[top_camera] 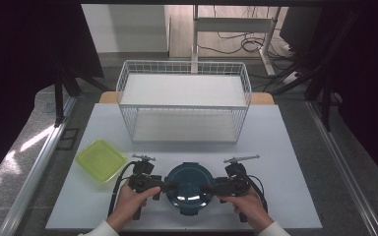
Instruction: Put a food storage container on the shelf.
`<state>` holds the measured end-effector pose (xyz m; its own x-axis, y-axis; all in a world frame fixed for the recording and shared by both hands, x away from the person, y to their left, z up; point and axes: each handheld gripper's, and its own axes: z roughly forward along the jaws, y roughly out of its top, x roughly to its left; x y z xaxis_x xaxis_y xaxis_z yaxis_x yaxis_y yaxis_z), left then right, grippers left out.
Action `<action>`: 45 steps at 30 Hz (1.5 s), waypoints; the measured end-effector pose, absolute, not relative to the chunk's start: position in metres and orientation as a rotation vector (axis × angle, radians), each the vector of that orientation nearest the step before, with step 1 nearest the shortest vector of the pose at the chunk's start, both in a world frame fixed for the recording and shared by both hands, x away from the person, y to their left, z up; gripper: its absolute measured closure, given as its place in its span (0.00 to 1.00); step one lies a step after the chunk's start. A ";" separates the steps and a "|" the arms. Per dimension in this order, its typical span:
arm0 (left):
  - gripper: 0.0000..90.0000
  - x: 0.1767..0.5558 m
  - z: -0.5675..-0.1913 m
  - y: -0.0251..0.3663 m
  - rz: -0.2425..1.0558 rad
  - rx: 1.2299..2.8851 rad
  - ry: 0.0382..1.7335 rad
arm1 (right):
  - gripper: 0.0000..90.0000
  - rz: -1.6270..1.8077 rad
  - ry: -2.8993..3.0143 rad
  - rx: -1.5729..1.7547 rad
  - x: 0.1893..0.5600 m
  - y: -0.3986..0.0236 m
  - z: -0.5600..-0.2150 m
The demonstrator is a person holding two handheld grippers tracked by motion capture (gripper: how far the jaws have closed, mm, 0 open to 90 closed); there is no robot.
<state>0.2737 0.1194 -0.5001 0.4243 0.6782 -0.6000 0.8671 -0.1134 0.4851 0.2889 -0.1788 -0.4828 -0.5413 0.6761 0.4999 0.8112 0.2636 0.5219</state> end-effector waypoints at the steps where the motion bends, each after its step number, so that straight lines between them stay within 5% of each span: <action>1: 0.08 0.274 -0.501 0.119 -0.300 1.855 1.319 | 0.11 -1.135 -2.346 -1.406 0.290 -0.179 -0.484; 13: 0.11 0.275 -0.511 0.116 -0.384 1.832 1.328 | 0.11 -1.079 -2.268 -1.433 0.289 -0.176 -0.498; 24: 0.23 0.272 -0.516 0.114 -0.476 1.773 1.338 | 0.25 -1.069 -2.101 -1.463 0.290 -0.182 -0.502; 45: 0.35 0.254 -0.503 0.114 -0.377 1.722 1.367 | 0.37 -1.113 -2.026 -1.557 0.277 -0.188 -0.493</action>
<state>0.2538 0.1137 -0.5026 0.3478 0.6296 -0.6947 0.8967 -0.0070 0.4426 0.2765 -0.1880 -0.4929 -0.3332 0.6484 0.6845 0.9255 0.0864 0.3686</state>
